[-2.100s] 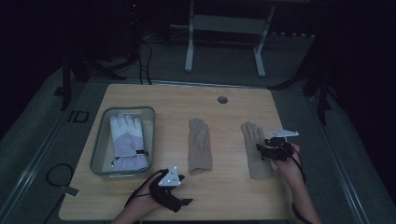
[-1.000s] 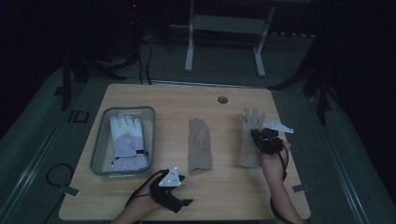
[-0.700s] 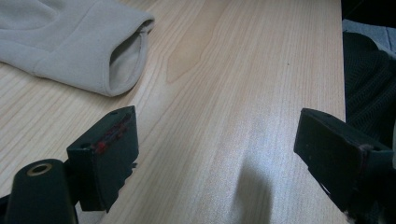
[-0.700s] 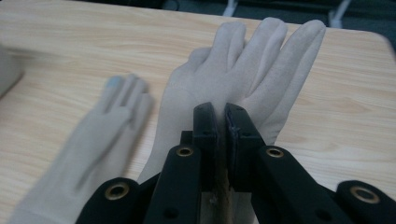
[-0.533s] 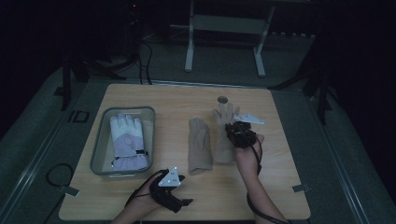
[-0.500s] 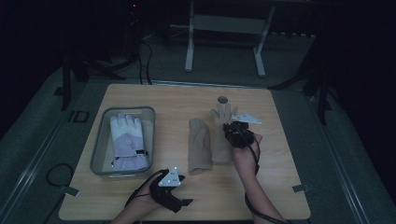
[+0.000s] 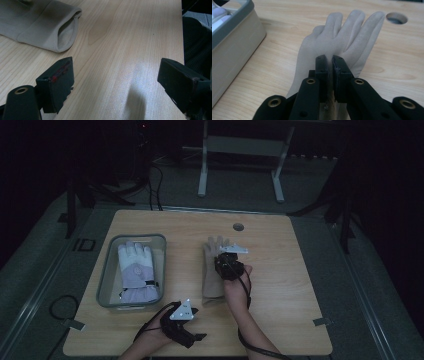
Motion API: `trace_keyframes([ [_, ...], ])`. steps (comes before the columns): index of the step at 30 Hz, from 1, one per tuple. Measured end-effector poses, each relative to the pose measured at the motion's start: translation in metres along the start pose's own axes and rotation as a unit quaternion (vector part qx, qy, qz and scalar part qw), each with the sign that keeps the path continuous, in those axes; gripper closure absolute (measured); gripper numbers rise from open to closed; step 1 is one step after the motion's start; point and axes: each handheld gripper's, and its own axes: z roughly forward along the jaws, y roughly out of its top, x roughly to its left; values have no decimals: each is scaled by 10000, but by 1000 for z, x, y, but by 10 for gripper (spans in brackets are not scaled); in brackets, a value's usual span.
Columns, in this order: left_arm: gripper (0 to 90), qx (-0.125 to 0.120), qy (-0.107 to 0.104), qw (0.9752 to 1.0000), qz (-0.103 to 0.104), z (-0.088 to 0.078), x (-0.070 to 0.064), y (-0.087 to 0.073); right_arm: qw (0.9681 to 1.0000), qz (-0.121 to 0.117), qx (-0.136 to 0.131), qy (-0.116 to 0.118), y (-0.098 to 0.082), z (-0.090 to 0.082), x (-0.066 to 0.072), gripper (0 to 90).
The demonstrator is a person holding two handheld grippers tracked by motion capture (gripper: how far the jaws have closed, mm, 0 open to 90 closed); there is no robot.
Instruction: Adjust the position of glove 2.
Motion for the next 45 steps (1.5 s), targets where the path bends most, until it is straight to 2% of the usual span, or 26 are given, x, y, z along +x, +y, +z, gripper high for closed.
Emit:
trace_keyframes([
  [3, 140, -8, 10, 10000, 0, 0, 0, 0, 9999, 73, 125, 33, -4, 9, 4, 836],
  [7, 140, -19, 5, 10000, 11, 0, -1, 0, 9997, -125, 176, -62, -9, 16, 8, 835],
  [10, 140, -14, 11, 10000, 4, 0, -1, 0, 9993, -17, 364, -10, -16, 24, 3, 834],
  [16, 140, 13, 2, 10000, 23, 1, -1, 0, 9988, -64, 483, -13, -24, 32, 2, 823],
  [17, 140, 18, -3, 10000, 38, 1, -1, 0, 9987, -13, 518, 19, -25, 34, 2, 814],
  [19, 140, 27, -9, 10000, 38, 1, -1, 0, 9981, -86, 610, 72, -28, 38, 2, 792],
  [20, 141, 30, -10, 10000, 40, 1, -1, 0, 9979, -120, 636, 61, -30, 41, 2, 751],
  [24, 140, 26, -14, 10000, 42, 1, -1, 0, 9975, -85, 691, 146, -32, 44, 1, 691],
  [25, 141, 20, -16, 10000, 40, 1, -1, 0, 9973, -86, 706, 158, -33, 45, 1, 675],
  [26, 141, 16, -15, 10000, 36, 1, -1, 0, 9971, -192, 720, 167, -36, 45, 1, 648],
  [32, 141, 1, -18, 10000, 27, 1, -1, 0, 9968, -352, 700, 129, -43, 38, -2, 649],
  [34, 141, -2, -16, 10000, 27, 1, -1, 0, 9964, -494, 679, 108, -47, 34, -5, 649],
  [36, 141, 15, -16, 10000, 29, 1, -1, 0, 9964, -491, 674, 122, -50, 30, -9, 643],
  [40, 140, 42, -2, 10000, 6, 2, 0, 0, 9967, -457, 599, 308, -49, 25, -14, 562],
  [42, 141, 105, 18, 9999, 2, 2, 1, -2, 9958, -523, 567, 500, -46, 22, -15, 492],
  [45, 141, 124, 4, 9999, -29, 3, 2, -3, 9949, -664, 534, 541, -44, 18, -16, 373],
])
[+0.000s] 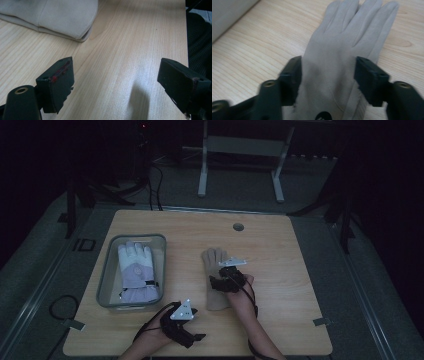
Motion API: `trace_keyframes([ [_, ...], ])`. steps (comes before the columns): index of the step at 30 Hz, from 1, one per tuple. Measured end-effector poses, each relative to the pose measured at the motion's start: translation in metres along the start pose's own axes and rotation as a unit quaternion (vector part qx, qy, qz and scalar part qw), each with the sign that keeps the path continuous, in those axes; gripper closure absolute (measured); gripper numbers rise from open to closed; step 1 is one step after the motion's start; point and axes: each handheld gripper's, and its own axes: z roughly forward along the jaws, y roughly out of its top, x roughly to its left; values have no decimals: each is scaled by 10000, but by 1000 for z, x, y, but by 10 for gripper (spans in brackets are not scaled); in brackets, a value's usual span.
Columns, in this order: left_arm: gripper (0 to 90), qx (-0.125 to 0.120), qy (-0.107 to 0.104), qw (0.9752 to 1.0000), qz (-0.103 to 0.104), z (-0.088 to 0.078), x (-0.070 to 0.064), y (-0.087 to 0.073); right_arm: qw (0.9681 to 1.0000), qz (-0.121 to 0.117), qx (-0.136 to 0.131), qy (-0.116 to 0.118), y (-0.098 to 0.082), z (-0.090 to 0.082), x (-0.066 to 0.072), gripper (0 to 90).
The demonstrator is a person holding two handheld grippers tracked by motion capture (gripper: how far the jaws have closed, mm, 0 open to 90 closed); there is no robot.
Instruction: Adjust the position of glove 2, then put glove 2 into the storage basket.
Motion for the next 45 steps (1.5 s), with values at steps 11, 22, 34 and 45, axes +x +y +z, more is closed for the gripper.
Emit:
trace_keyframes([
  [11, 141, -38, 186, 9998, 77, -2, -3, 4, 9967, -37, -19, 813, 1, -20, -11, 136],
  [22, 140, -463, 458, 9977, -190, -12, -3, 18, 9926, -674, -198, 991, 9, -46, -37, 151],
  [34, 150, -314, 373, 9988, 39, 1, 9, 38, 9906, -457, -225, 1267, 16, -45, -53, 135],
  [45, 155, -16, 375, 9972, 653, 28, 18, 58, 9934, -178, -131, 1125, 34, -11, -75, 216],
])
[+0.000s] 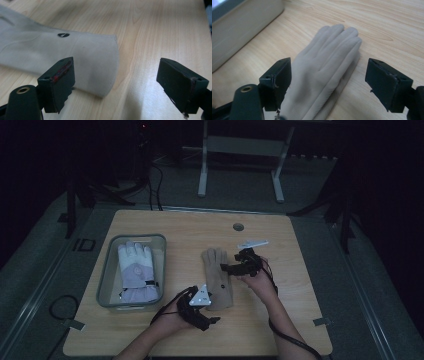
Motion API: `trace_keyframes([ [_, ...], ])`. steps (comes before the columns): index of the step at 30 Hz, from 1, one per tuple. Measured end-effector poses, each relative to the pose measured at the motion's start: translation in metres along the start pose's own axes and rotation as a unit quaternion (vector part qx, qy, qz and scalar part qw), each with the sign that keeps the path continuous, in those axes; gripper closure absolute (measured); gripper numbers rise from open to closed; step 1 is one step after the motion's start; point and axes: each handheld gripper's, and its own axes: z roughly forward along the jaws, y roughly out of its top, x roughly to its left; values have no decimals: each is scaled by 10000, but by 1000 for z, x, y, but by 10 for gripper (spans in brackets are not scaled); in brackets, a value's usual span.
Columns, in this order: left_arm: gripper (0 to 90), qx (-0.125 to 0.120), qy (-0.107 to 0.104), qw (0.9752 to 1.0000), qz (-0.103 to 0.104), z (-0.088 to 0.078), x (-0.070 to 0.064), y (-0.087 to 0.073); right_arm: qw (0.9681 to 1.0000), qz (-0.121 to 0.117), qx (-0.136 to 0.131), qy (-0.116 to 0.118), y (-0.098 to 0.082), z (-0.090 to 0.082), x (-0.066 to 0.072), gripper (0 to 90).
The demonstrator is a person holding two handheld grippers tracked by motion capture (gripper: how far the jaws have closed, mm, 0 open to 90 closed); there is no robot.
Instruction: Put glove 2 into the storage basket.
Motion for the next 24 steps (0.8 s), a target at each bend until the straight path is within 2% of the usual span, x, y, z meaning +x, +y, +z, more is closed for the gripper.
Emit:
trace_keyframes([
  [3, 157, -7, -91, 10000, 15, 7, 4, 4, 9999, 107, 63, 76, 1, 7, -5, 220],
  [4, 185, 39, -115, 9999, 37, 10, 6, 5, 9996, 223, 98, 148, 0, 15, -9, 220],
  [7, 214, 133, -140, 9998, 93, 20, 11, 7, 9994, 274, 153, 139, -1, 22, -12, 220],
  [10, 274, 212, -181, 9996, 89, 27, 16, 7, 9984, 448, 285, 180, -2, 35, -16, 221],
  [12, 291, 245, -179, 9995, 92, 28, 17, 7, 9984, 448, 285, 180, -2, 35, -16, 221],
  [13, 291, 273, -213, 9994, 79, 30, 20, 6, 9982, 479, 328, 177, -2, 38, -16, 221],
  [14, 314, 294, -199, 9993, 92, 31, 21, 5, 9973, 521, 500, 138, -2, 44, -17, 229],
  [16, 326, 310, -200, 9993, 94, 32, 22, 4, 9953, 658, 673, 232, -2, 50, -19, 279],
  [19, 331, 306, -180, 9993, 94, 34, 24, 4, 9949, 682, 704, 249, -3, 52, -19, 304],
  [20, 341, 318, -169, 9993, 84, 34, 24, 4, 9938, 750, 743, 357, -4, 54, -20, 338],
  [22, 359, 308, -204, 9993, 75, 35, 25, 3, 9929, 743, 730, 567, -5, 57, -21, 423],
  [24, 368, 335, -220, 9992, 92, 35, 26, 4, 9924, 763, 730, 635, -5, 58, -21, 451],
])
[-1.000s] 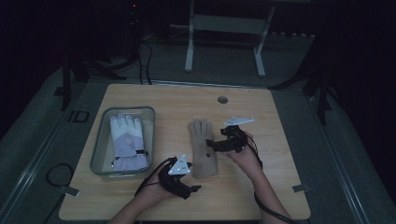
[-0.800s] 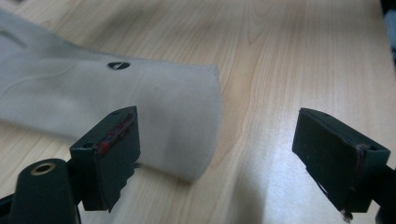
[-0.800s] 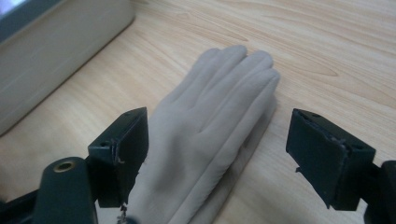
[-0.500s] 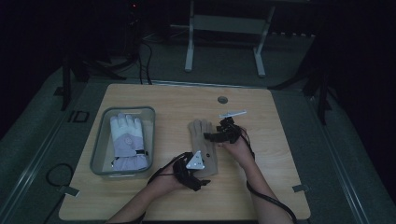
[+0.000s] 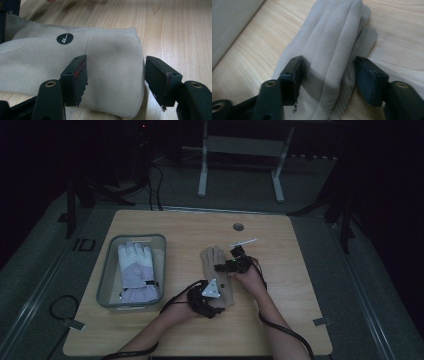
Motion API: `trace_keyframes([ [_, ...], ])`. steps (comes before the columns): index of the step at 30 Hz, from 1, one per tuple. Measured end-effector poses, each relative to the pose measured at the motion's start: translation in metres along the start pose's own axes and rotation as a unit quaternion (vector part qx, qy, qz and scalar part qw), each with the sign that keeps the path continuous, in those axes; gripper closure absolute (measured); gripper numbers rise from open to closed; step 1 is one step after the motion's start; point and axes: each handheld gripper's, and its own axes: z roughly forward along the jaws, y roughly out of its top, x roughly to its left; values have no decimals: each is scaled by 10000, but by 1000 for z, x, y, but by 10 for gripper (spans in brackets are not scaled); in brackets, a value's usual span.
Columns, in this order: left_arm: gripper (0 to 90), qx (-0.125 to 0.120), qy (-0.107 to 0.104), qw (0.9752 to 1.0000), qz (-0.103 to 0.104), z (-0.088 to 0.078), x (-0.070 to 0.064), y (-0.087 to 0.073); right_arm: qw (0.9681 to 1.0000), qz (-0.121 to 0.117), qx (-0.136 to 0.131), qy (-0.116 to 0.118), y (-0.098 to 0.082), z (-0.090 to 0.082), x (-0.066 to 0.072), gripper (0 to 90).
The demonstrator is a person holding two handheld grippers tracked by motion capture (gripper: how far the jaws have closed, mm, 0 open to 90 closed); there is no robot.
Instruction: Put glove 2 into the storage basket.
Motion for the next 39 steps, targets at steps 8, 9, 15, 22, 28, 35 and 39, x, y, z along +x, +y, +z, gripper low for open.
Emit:
trace_keyframes([
  [8, 396, 91, 56, 9999, 76, 1, -1, 1, 9991, -397, 118, -80, 4, 0, 12, 678],
  [9, 395, 107, 87, 9999, 99, 2, -1, 1, 9980, -571, 86, -261, 4, -1, 16, 685],
  [15, 441, 137, 192, 9997, 45, 2, -1, 1, 9866, -1266, -194, -1011, -1, -7, 33, 697],
  [22, 720, 334, 542, 9979, 118, 0, 1, 5, 9849, -1342, -227, -1071, -1, -8, 36, 698],
  [28, 804, 476, 589, 9971, 53, -3, 1, 10, 9852, -1286, -305, -1091, 2, -11, 38, 701],
  [35, 816, 505, 675, 9964, 58, -25, -2, 19, 9851, -1310, -444, -1019, 12, -21, 48, 703],
  [39, 818, 592, 776, 9951, 138, -46, -3, 26, 9863, -1275, -603, -859, 22, -28, 60, 703],
])
